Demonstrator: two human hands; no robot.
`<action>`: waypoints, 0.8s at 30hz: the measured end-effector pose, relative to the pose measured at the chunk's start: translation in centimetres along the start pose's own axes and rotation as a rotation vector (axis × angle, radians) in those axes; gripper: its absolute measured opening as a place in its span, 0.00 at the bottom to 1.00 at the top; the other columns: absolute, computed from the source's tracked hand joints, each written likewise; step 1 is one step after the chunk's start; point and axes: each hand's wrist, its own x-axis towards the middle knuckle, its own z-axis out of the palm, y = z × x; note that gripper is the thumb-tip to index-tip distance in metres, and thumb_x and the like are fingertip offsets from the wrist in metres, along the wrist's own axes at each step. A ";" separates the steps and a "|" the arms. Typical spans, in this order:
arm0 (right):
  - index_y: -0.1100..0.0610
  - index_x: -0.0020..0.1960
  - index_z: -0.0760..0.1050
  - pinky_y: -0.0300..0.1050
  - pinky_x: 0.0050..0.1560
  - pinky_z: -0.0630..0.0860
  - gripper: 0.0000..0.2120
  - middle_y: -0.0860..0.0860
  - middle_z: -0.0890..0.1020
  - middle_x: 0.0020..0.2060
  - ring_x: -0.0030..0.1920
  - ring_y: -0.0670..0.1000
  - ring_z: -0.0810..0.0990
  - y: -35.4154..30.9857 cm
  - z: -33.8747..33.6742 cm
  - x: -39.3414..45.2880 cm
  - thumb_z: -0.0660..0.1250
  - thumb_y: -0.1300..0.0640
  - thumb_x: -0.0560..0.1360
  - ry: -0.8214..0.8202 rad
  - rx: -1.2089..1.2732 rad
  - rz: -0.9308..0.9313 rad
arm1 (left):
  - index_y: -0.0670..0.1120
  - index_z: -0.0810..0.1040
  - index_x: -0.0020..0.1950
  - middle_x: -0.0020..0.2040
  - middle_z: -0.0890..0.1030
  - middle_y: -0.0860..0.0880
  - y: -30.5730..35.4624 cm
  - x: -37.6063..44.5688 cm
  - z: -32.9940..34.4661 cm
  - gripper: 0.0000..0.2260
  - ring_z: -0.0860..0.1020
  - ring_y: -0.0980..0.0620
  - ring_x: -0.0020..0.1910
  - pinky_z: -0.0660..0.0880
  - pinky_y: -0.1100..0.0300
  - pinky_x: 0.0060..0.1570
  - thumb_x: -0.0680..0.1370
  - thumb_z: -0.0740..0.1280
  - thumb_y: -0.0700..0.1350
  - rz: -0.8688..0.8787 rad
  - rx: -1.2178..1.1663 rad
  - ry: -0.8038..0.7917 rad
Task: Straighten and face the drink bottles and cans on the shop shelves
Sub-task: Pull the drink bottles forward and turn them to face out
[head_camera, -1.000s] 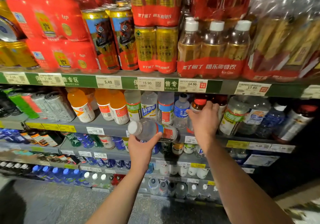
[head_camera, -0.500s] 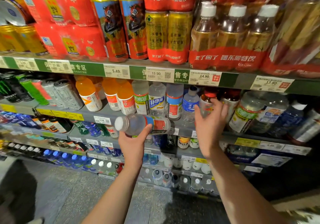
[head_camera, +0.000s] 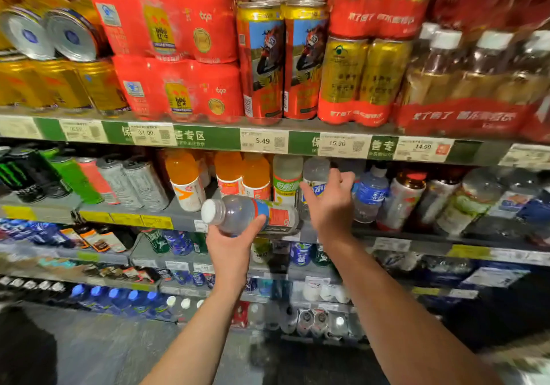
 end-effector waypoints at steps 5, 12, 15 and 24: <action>0.63 0.51 0.74 0.57 0.45 0.79 0.29 0.59 0.73 0.49 0.45 0.60 0.76 -1.1 1.7 0.4 0.78 0.41 0.66 0.113 -0.064 0.126 | 0.54 0.76 0.48 0.38 0.83 0.66 0.3 2.3 -2.0 0.20 0.80 0.72 0.39 0.72 0.78 0.35 0.65 0.83 0.43 -0.003 0.015 -0.110; 0.62 0.64 0.71 0.56 0.50 0.79 0.30 0.60 0.80 0.53 0.52 0.61 0.80 -2.0 2.0 -1.5 0.76 0.48 0.71 0.150 -0.004 0.125 | 0.50 0.79 0.51 0.41 0.85 0.58 -0.5 4.0 -3.1 0.19 0.82 0.65 0.42 0.76 0.73 0.39 0.64 0.83 0.43 -0.001 0.050 -0.187; 0.55 0.68 0.62 0.54 0.43 0.81 0.35 0.57 0.82 0.56 0.51 0.60 0.83 -1.8 1.5 -3.2 0.78 0.48 0.70 0.137 0.111 0.212 | 0.42 0.81 0.56 0.47 0.85 0.53 -0.4 3.9 -2.6 0.24 0.83 0.60 0.45 0.79 0.65 0.45 0.63 0.83 0.46 0.002 0.091 -0.216; 0.48 0.63 0.74 0.48 0.48 0.82 0.30 0.46 0.85 0.49 0.49 0.49 0.85 1.6 -3.1 -5.8 0.78 0.38 0.66 0.174 0.429 0.368 | 0.45 0.77 0.58 0.45 0.79 0.60 0.4 1.9 1.5 0.27 0.77 0.70 0.41 0.72 0.80 0.37 0.63 0.83 0.38 -0.013 0.019 -0.235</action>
